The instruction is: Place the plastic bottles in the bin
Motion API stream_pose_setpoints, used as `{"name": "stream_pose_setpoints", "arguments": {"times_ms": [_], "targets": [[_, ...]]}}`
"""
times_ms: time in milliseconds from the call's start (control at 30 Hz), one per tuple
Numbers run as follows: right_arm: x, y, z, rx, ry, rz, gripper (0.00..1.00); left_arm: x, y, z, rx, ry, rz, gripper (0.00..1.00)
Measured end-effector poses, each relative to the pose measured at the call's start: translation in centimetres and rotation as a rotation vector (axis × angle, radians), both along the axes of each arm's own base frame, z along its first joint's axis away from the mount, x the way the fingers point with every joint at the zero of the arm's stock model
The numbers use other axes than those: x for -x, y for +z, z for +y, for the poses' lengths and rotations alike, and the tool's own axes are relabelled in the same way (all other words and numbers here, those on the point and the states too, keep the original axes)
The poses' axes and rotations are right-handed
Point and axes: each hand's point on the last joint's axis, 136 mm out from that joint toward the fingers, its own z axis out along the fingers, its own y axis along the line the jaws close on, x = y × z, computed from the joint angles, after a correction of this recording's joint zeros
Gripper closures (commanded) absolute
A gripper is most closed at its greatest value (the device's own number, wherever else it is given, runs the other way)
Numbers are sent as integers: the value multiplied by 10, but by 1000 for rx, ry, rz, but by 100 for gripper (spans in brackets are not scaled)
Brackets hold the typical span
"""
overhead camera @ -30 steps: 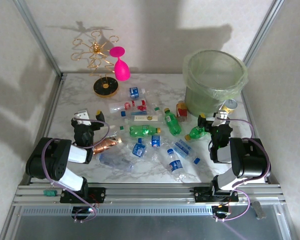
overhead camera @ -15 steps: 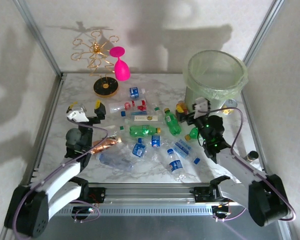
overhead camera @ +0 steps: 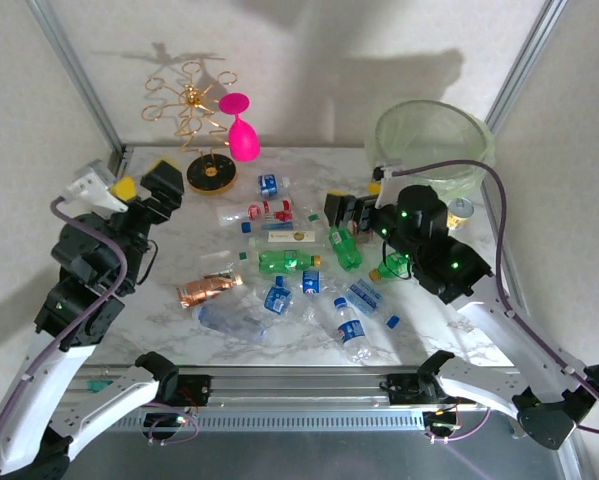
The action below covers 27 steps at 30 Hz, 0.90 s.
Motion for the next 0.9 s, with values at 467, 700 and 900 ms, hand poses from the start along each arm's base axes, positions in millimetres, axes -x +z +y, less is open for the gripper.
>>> {"name": "stream_pose_setpoints", "arguments": {"times_ms": [467,700,900], "targets": [[40,-111,47,132,197,334,13,-70,-147,-51,-129,-74,487,1],[79,-184,101,435,347,415,13,-77,-138,-53,-104,-74,417,1],[108,-229,128,626,404,476,16,-80,-157,-58,-99,-91,416,1]]}}
